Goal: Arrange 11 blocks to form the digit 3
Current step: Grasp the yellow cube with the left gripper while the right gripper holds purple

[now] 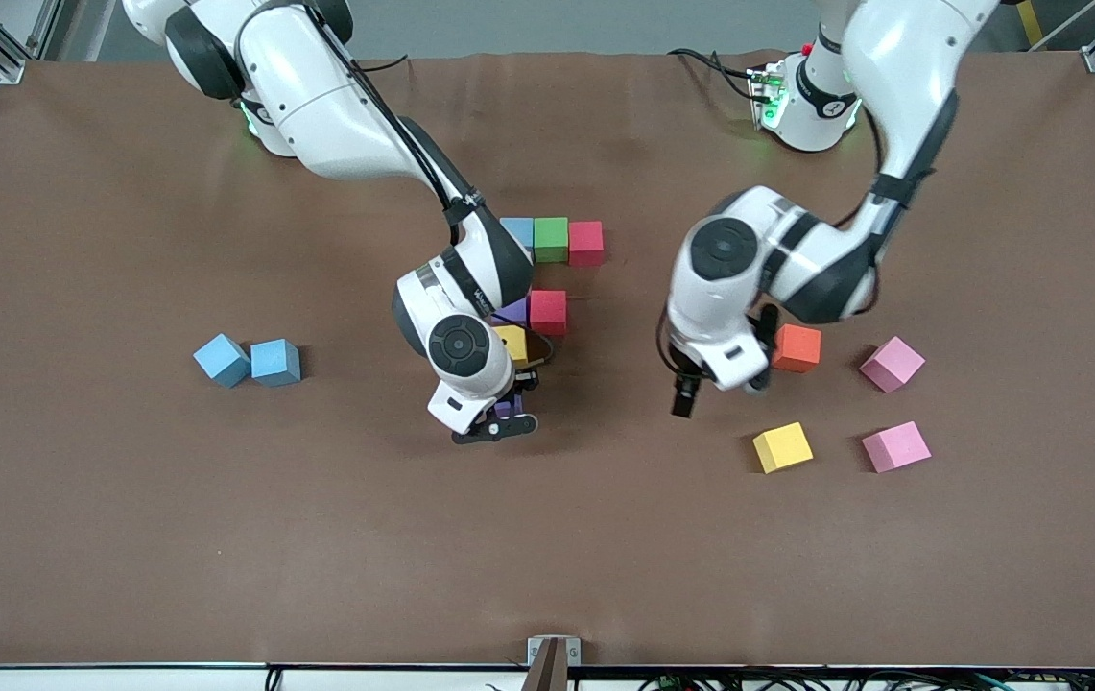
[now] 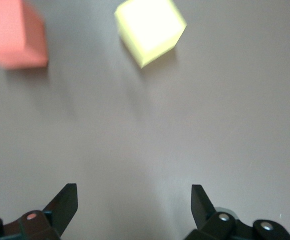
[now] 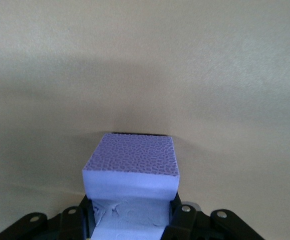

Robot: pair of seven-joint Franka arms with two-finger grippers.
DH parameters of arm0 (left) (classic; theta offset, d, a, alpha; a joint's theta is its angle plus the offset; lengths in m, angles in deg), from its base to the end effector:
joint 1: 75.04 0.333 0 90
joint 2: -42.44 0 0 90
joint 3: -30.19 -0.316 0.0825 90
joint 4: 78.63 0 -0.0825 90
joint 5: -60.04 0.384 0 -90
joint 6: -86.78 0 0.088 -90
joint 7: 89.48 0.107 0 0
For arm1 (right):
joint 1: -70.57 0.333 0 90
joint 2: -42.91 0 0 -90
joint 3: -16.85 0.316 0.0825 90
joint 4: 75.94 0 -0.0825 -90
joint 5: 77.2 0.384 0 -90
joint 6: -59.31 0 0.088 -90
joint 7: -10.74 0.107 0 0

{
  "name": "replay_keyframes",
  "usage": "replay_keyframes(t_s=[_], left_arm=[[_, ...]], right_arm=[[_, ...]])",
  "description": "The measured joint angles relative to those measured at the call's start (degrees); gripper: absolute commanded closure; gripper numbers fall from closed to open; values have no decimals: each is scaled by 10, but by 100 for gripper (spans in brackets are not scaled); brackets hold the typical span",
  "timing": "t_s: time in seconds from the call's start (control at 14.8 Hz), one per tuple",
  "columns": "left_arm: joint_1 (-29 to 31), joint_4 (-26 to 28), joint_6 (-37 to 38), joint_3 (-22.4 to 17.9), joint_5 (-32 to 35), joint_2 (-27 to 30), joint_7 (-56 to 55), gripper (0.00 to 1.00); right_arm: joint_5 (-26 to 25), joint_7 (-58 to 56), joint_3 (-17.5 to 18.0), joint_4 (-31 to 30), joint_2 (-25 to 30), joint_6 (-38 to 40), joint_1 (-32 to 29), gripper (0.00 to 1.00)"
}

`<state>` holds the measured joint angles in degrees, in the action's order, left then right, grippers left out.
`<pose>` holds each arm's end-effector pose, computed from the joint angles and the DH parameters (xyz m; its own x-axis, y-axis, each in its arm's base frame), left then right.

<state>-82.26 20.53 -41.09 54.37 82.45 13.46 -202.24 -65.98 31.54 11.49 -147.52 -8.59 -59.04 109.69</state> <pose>0.5903 -0.3134 0.3149 0.3217 0.9422 0.0933 0.9403 -0.3295 0.0850 0.6037 0.4368 0.2128 0.9812 0.1601 -0.1080 0.1547 -0.9864 -0.0564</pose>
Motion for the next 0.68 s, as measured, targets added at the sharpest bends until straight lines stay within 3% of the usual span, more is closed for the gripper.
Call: replay_keyframes(t_s=[0.68], left_arm=[[116,-78,-2,-2,-1,-73,374,2]], right_arm=[[4,1,4,1,-2,11,3,58]])
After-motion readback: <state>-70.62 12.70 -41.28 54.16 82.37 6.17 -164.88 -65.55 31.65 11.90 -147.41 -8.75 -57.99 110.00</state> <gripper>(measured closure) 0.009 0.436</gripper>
